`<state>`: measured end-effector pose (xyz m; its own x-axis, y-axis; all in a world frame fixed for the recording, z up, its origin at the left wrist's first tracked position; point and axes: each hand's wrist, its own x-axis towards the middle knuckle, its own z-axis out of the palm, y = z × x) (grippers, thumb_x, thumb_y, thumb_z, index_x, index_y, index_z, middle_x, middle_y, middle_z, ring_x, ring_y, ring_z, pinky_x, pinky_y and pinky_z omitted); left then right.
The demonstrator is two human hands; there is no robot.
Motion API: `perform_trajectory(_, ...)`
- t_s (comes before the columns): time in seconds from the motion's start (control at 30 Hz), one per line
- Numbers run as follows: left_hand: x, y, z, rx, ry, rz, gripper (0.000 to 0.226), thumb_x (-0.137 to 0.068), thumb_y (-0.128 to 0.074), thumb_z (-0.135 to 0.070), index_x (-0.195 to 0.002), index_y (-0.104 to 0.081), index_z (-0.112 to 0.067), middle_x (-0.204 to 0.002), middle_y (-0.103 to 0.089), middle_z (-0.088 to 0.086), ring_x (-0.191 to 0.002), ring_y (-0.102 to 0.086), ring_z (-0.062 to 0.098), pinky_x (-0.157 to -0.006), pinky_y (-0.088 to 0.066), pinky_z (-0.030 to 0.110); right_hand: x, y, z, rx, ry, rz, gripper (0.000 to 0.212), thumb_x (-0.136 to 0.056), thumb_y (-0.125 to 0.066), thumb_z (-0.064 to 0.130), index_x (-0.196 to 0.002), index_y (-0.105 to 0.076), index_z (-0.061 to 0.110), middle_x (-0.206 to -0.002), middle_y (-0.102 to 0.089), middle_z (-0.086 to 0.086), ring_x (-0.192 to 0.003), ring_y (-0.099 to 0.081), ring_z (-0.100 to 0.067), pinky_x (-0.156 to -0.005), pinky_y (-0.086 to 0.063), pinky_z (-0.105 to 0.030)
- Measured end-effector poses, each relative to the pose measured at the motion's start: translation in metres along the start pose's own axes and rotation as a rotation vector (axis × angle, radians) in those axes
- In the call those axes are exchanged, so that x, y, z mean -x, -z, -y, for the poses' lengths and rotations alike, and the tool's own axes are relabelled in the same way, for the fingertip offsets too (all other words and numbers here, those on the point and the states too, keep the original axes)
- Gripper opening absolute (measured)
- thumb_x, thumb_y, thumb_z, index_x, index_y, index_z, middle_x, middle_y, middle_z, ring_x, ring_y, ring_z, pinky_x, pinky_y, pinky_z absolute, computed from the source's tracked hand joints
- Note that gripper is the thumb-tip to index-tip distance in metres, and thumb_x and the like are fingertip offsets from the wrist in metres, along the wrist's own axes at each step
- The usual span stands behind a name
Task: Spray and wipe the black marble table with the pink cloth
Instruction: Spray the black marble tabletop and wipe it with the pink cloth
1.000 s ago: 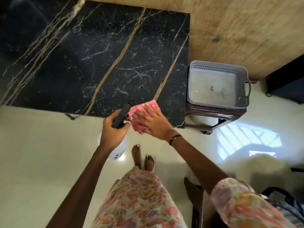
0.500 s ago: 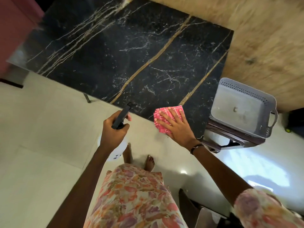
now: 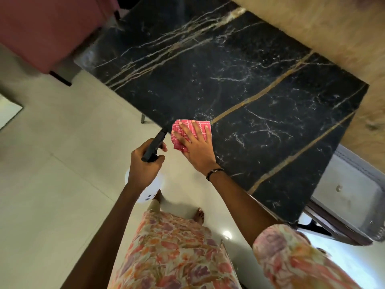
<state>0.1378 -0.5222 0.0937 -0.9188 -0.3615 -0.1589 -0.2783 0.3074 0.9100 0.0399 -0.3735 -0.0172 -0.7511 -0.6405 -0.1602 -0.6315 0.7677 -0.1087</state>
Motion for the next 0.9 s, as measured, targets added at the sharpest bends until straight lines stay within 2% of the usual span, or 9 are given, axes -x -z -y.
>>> perform_trajectory(0.1,-0.025,0.025,0.010,-0.033,-0.003,-0.032,0.045,-0.069,-0.053,-0.003,-0.087,-0.057,-0.044,-0.081,-0.061,0.020,-0.053,-0.044,0.027,-0.053,-0.045,0.039,-0.045,0.002,0.023,-0.014,0.013,-0.007,0.062,-0.092,-0.056,0.044,-0.147,-0.033,0.030,-0.155,-0.033,-0.003,-0.143,-0.025,-0.038,-0.111,-0.011,-0.061)
perform_trajectory(0.2,-0.052,0.052,0.022,-0.023,0.025,-0.060,0.044,-0.070,-0.053,-0.003,-0.087,-0.058,-0.043,-0.081,-0.062,0.017,-0.054,-0.044,0.029,-0.056,-0.046,0.043,-0.097,0.007,0.048,-0.080,0.039,-0.050,0.060,-0.092,-0.058,0.042,-0.147,-0.034,0.031,-0.154,-0.034,-0.004,-0.143,-0.024,-0.038,-0.111,-0.006,-0.060)
perform_trajectory(0.33,-0.086,0.092,0.036,0.020,0.081,-0.088,0.039,-0.068,-0.052,-0.001,-0.082,-0.060,-0.036,-0.081,-0.059,0.023,-0.051,-0.039,0.028,-0.054,-0.042,0.042,-0.174,0.016,0.084,-0.092,0.093,-0.047,0.056,-0.097,-0.049,0.042,-0.148,-0.032,0.030,-0.157,-0.028,-0.003,-0.146,-0.015,-0.036,-0.111,0.005,-0.058)
perform_trajectory(0.47,-0.119,0.135,0.049,0.023,0.112,-0.116,0.037,-0.067,-0.051,0.000,-0.080,-0.060,-0.033,-0.080,-0.057,0.029,-0.049,-0.040,0.037,-0.051,-0.042,0.042,-0.250,0.027,0.125,-0.068,0.094,-0.033,0.056,-0.097,-0.045,0.043,-0.149,-0.029,0.030,-0.158,-0.024,-0.001,-0.147,-0.013,-0.034,-0.111,0.005,-0.055)
perform_trajectory(0.57,-0.141,0.165,0.056,0.002,0.109,-0.120,0.027,-0.066,-0.050,0.001,-0.081,-0.061,-0.020,-0.081,-0.059,0.028,-0.048,-0.041,0.037,-0.049,-0.040,0.042,-0.297,0.033,0.150,-0.048,0.094,-0.020,0.056,-0.099,-0.038,0.046,-0.151,-0.022,0.031,-0.161,-0.015,0.001,-0.148,-0.005,-0.032,-0.114,0.005,-0.055)
perform_trajectory(0.67,-0.160,0.192,0.064,0.003,0.094,-0.134,0.025,-0.066,-0.050,0.001,-0.081,-0.061,-0.016,-0.083,-0.061,0.026,-0.049,-0.040,0.034,-0.048,-0.036,0.037,-0.338,0.040,0.171,-0.076,0.081,-0.027,0.057,-0.099,-0.037,0.047,-0.151,-0.023,0.030,-0.161,-0.015,0.001,-0.148,-0.004,-0.031,-0.115,0.002,-0.053)
perform_trajectory(0.8,-0.179,0.218,0.076,-0.002,0.074,-0.159,0.026,-0.067,-0.051,0.001,-0.084,-0.061,-0.015,-0.083,-0.064,0.017,-0.051,-0.045,0.037,-0.047,-0.040,0.039,-0.354,0.043,0.185,-0.116,0.050,-0.069,0.057,-0.099,-0.040,0.046,-0.150,-0.026,0.025,-0.160,-0.020,-0.002,-0.148,-0.008,-0.032,-0.116,0.001,-0.050)
perform_trajectory(0.9,-0.189,0.230,0.083,0.012,0.075,-0.189,0.027,-0.066,-0.050,0.001,-0.088,-0.062,-0.012,-0.082,-0.063,0.010,-0.058,-0.049,0.041,-0.049,-0.041,0.040,-0.328,0.029,0.174,-0.147,0.018,-0.186,0.053,-0.098,-0.042,0.043,-0.147,-0.036,0.023,-0.155,-0.032,-0.005,-0.145,-0.019,-0.034,-0.113,0.001,-0.054)
